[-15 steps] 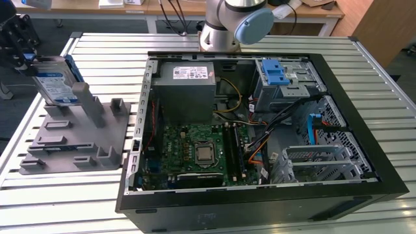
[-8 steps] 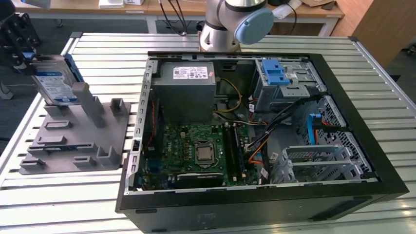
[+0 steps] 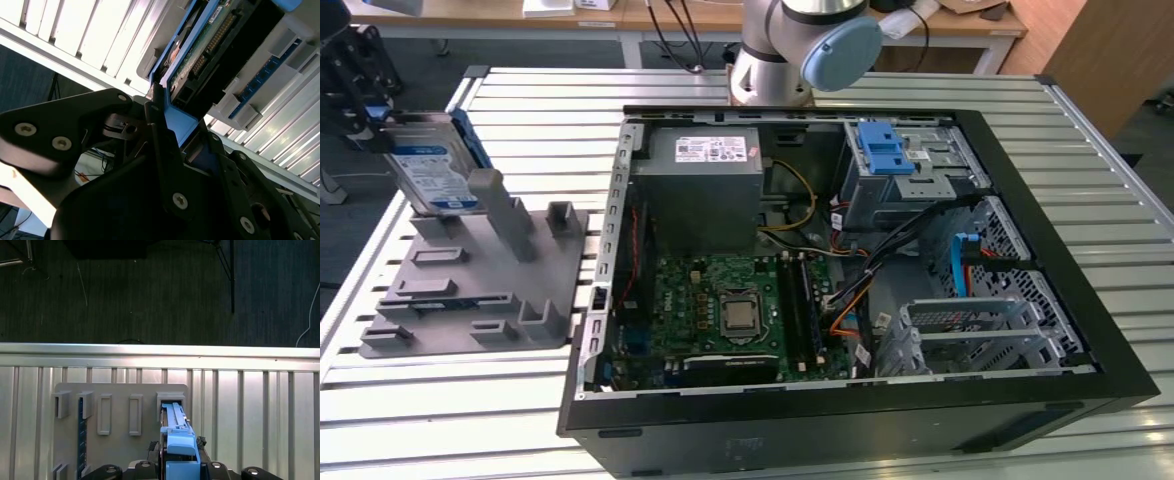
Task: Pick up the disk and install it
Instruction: 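Pick up the disk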
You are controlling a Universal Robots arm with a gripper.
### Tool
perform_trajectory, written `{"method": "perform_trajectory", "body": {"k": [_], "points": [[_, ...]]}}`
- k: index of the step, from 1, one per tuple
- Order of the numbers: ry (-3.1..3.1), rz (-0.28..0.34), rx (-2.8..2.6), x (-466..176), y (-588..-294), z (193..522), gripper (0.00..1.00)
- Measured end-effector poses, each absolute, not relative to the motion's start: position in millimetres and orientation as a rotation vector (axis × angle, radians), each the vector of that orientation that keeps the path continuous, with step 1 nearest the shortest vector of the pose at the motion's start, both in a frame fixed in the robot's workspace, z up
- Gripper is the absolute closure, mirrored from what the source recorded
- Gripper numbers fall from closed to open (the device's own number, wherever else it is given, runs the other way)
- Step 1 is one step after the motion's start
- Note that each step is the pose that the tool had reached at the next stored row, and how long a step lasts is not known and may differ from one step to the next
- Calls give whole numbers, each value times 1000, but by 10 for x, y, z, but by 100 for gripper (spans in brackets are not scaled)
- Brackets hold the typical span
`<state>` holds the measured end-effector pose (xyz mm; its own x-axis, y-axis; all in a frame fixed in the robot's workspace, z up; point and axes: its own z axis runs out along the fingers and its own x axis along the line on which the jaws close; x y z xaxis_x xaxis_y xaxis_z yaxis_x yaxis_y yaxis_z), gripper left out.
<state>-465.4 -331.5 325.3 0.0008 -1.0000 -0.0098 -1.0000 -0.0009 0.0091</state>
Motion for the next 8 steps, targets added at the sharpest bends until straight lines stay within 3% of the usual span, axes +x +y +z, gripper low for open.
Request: {"method": "perform_trajectory", "body": {"k": [8], "points": [[2220, 21, -2222, -4654, -3315, 3267, 64]]}}
